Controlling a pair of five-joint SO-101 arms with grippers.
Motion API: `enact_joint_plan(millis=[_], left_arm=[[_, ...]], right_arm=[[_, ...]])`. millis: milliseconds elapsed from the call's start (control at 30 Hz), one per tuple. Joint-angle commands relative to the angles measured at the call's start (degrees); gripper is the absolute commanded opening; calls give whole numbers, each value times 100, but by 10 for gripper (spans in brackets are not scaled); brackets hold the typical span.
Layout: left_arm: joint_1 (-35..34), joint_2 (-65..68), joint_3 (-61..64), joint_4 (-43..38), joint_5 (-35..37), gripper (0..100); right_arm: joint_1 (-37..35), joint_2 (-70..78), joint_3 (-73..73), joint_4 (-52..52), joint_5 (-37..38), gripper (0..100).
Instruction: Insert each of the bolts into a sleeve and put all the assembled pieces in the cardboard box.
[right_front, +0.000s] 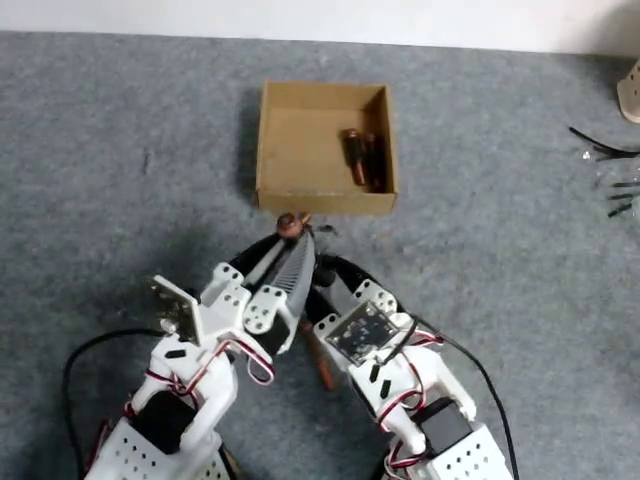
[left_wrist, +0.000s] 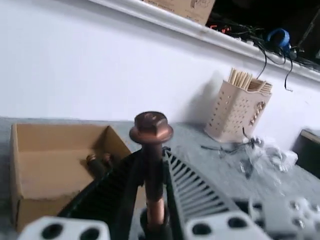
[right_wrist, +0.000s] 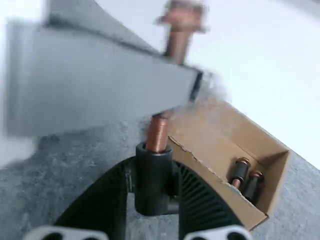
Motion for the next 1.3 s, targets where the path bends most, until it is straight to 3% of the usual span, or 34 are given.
enact_joint_plan(millis=[0, 100, 500, 700, 800, 1267], left_arm=[[101, 13, 110, 211, -9, 4], [136, 13, 110, 334, 0, 4], [110, -22, 110, 422, 193, 18], [110, 13, 110, 466, 237, 272], [136, 13, 110, 642, 246, 331], [145, -31, -593, 589, 607, 246]], right_arm=[[505, -163, 620, -426, -580, 5], [831, -154, 620, -769, -905, 5], [848, -145, 620, -760, -905, 5], [866, -145, 602, -760, -905, 5], [866, -145, 602, -752, -905, 5], [1200, -145, 602, -760, -905, 5]])
